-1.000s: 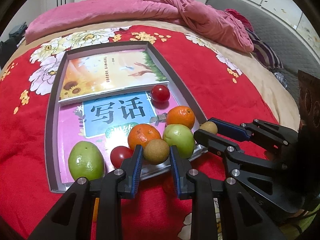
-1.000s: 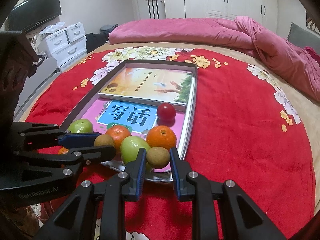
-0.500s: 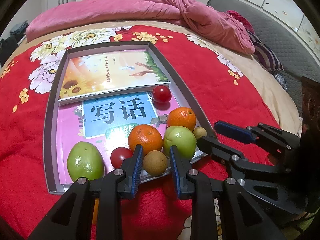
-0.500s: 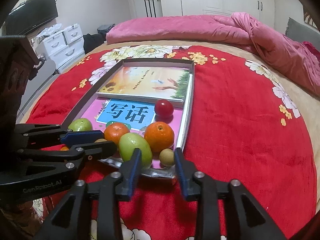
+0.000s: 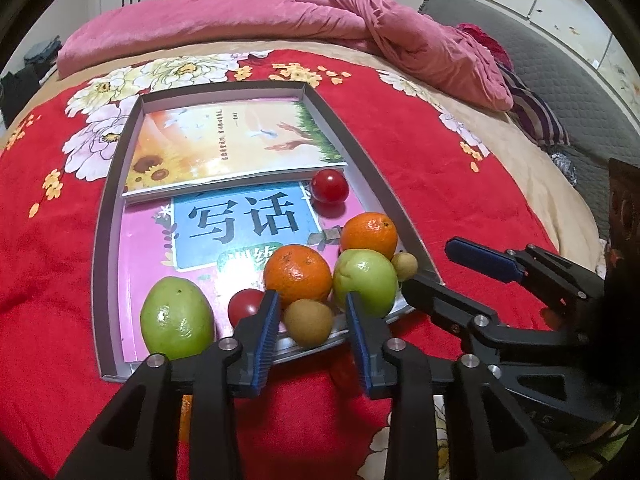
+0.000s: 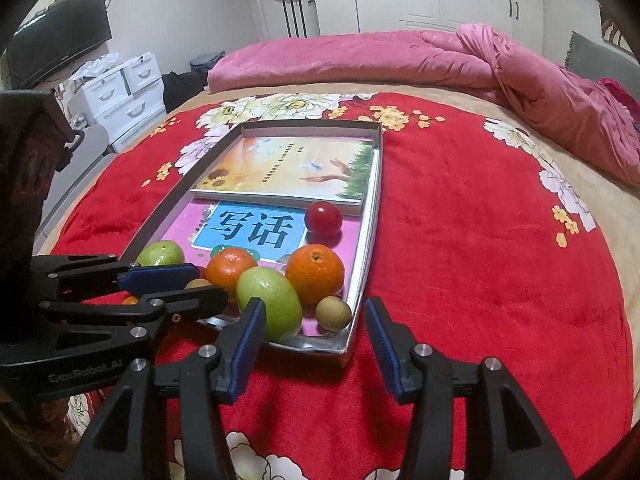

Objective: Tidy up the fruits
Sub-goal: 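Withdraw both tools toward the remaining tomato and small orange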

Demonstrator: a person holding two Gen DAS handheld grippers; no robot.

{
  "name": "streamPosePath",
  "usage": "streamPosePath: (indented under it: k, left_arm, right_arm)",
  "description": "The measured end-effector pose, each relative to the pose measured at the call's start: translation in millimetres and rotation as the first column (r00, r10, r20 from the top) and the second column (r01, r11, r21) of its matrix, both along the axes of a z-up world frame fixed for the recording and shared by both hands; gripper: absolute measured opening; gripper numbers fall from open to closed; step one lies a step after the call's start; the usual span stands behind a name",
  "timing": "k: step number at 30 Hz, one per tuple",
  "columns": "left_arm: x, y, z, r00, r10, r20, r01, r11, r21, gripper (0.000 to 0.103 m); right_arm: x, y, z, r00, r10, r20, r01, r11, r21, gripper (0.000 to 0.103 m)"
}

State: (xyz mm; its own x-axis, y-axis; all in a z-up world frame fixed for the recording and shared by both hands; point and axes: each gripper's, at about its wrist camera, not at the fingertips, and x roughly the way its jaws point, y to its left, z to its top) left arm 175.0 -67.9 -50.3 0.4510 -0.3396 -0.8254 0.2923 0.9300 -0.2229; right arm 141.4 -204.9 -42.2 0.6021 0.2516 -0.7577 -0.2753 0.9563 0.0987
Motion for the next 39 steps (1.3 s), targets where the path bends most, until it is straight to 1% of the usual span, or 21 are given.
streamPosePath:
  k: [4,7,10,12,17,18,23,25,26,30,39]
  left_arm:
    - [-1,0,2,1.0,0.003,0.003,-0.003,1.0,0.002,0.039]
    - [-2,2,4,1.0,0.006,0.004,-0.006,1.0,-0.001,0.042]
    - [-4,3,8,1.0,0.01,0.011,-0.01,1.0,0.0,0.048]
    - [-5,5,11,1.0,0.016,0.019,-0.016,1.0,-0.001,0.055]
    - [-7,9,21,0.999,0.028,0.03,-0.028,1.0,-0.01,0.065]
    - [-7,9,23,0.999,0.031,0.033,-0.03,1.0,-0.008,0.066]
    - [-12,11,33,0.998,0.036,0.055,-0.036,0.999,-0.004,0.067]
    - [-14,14,36,0.997,0.052,0.058,-0.052,0.999,-0.005,0.072]
    - [-14,16,37,0.996,0.062,0.059,-0.062,0.998,-0.005,0.077]
    - [-15,25,44,0.993,0.092,0.069,-0.091,0.996,-0.018,0.077]
    - [-20,55,63,0.986,0.145,0.08,-0.141,0.989,-0.048,0.078]
  right_arm:
    - [-1,-2,1,1.0,-0.006,-0.001,0.006,1.0,0.005,0.056]
    - [-1,-5,2,1.0,-0.013,0.005,0.013,1.0,0.003,0.058]
    - [-2,-8,4,1.0,-0.027,0.011,0.027,1.0,0.008,0.062]
    - [-3,-11,6,0.999,-0.037,0.015,0.036,0.999,0.014,0.064]
    - [-5,-17,13,0.998,-0.06,0.034,0.058,0.998,0.032,0.07]
    - [-5,-18,15,0.997,-0.064,0.041,0.063,0.997,0.034,0.071]
    - [-7,-20,21,0.995,-0.076,0.058,0.073,0.996,0.042,0.079]
    - [-9,-21,23,0.995,-0.078,0.063,0.075,0.996,0.049,0.08]
    - [-10,-21,25,0.994,-0.08,0.069,0.077,0.996,0.052,0.081]
    - [-14,-21,32,0.992,-0.084,0.094,0.08,0.995,0.052,0.085]
    - [-23,-25,49,0.984,-0.107,0.142,0.096,0.992,0.084,0.09]
